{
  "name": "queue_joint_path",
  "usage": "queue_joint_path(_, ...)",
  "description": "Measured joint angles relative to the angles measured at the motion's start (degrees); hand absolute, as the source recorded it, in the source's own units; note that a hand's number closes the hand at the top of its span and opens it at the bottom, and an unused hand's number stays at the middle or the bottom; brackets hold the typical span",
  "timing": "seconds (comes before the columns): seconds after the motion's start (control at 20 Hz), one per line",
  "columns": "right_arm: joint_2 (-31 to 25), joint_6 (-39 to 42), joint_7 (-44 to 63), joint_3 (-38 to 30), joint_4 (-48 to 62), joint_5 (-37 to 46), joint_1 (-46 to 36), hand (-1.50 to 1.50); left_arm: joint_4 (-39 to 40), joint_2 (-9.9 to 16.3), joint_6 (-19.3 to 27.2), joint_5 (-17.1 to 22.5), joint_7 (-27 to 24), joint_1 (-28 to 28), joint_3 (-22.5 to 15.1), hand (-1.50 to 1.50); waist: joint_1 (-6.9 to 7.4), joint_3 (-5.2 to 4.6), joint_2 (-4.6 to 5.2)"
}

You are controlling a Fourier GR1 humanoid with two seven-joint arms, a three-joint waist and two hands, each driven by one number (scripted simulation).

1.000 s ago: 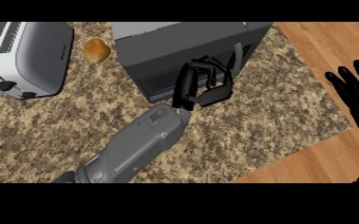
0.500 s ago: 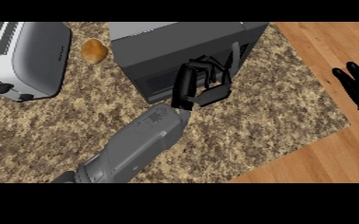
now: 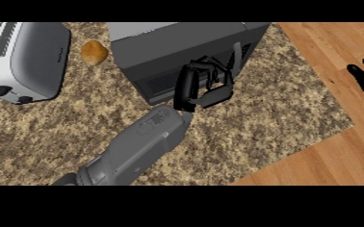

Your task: Pick up the milk, place it into the microwave and close the microwave

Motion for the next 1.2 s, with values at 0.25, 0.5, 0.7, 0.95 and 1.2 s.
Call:
queue_joint_path(0.25,-0.83,-0.03,0.90,-0.42,0.08,-1.50,-0.46,-1.50,0.27,0.01,-0.24,1.21,-1.38,-0.36,-0.48,1.50,0.00,0.04,0.20)
queue_joint_path(0.5,-1.81,-0.18,1.81,-0.97,0.02,-3.06,-1.19,-1.50,0.70,0.01,-0.51,2.32,-2.33,-0.73,-1.01,1.50,0.08,0.06,0.25)
queue_joint_path(0.7,-2.49,0.82,2.37,-0.58,-0.43,-4.56,-1.68,-1.50,0.93,0.01,-0.68,3.22,-3.11,-0.93,-1.37,1.50,0.10,0.10,0.29)
queue_joint_path(0.95,-3.24,2.06,3.33,0.24,-0.74,-6.62,-1.85,-1.50,1.37,0.01,-1.14,4.02,-4.29,-1.27,-1.97,1.50,0.25,0.13,0.40)
queue_joint_path(1.2,-4.27,2.83,4.33,0.50,-0.68,-8.49,-2.04,-1.50,1.65,0.01,-1.10,5.08,-5.20,-1.47,-2.28,1.50,0.18,0.14,0.41)
